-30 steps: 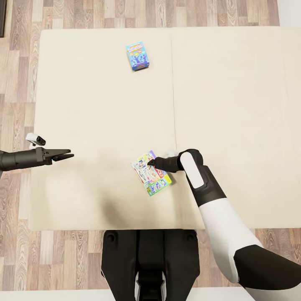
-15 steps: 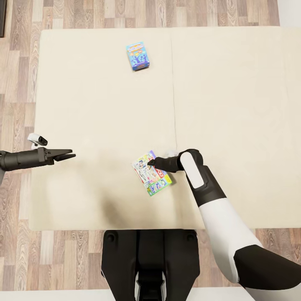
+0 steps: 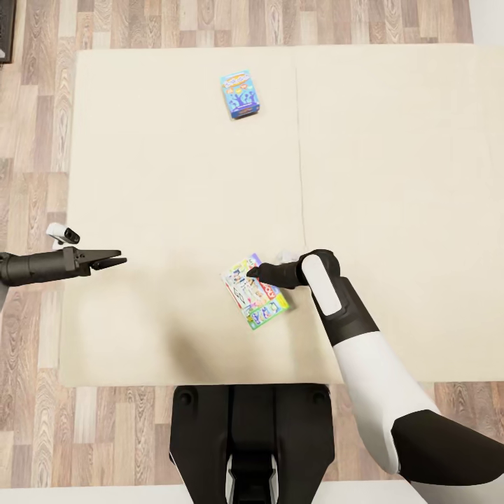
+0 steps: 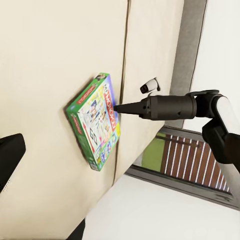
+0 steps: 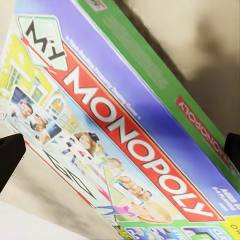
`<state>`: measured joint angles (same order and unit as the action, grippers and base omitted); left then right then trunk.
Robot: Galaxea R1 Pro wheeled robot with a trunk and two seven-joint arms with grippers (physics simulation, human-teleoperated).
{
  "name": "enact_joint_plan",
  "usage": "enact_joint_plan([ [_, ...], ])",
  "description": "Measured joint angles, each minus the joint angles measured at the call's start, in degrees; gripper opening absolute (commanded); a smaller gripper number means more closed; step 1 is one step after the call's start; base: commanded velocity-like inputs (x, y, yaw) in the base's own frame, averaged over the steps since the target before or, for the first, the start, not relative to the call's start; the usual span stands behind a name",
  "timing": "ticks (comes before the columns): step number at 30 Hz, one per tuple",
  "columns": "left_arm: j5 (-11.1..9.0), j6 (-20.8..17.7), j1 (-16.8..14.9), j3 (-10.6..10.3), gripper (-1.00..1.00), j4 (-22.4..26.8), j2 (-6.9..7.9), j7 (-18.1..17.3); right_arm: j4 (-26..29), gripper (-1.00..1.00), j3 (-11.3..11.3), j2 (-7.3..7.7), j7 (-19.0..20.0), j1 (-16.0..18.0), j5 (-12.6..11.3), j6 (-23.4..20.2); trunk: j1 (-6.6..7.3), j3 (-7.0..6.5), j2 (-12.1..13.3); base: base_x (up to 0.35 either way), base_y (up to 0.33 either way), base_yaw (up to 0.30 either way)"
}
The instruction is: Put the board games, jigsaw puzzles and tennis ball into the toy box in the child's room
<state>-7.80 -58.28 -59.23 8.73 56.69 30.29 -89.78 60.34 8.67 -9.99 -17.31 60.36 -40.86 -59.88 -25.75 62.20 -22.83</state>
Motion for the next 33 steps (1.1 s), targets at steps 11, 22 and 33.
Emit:
enact_joint_plan([
  [11,-0.01,0.0,0.0,0.08,1.0,0.0,0.03,0.0,0.0,1.0,0.0,0.0,0.23,-0.01,-0.08,0.0,0.0,0.0,0.0,0.0,0.098,0.0],
  [22,-0.02,0.0,0.0,0.0,1.0,0.0,0.0,0.0,0.0,1.0,0.0,0.0,0.26,-0.09,-0.12,0.0,0.0,0.0,0.0,0.0,0.094,0.0],
  [33,-0.01,-0.01,0.0,0.0,1.0,0.0,0.0,0.0,0.0,1.0,0.0,0.0,0.27,-0.09,-0.11,0.0,0.0,0.0,0.0,0.0,0.115,0.0],
])
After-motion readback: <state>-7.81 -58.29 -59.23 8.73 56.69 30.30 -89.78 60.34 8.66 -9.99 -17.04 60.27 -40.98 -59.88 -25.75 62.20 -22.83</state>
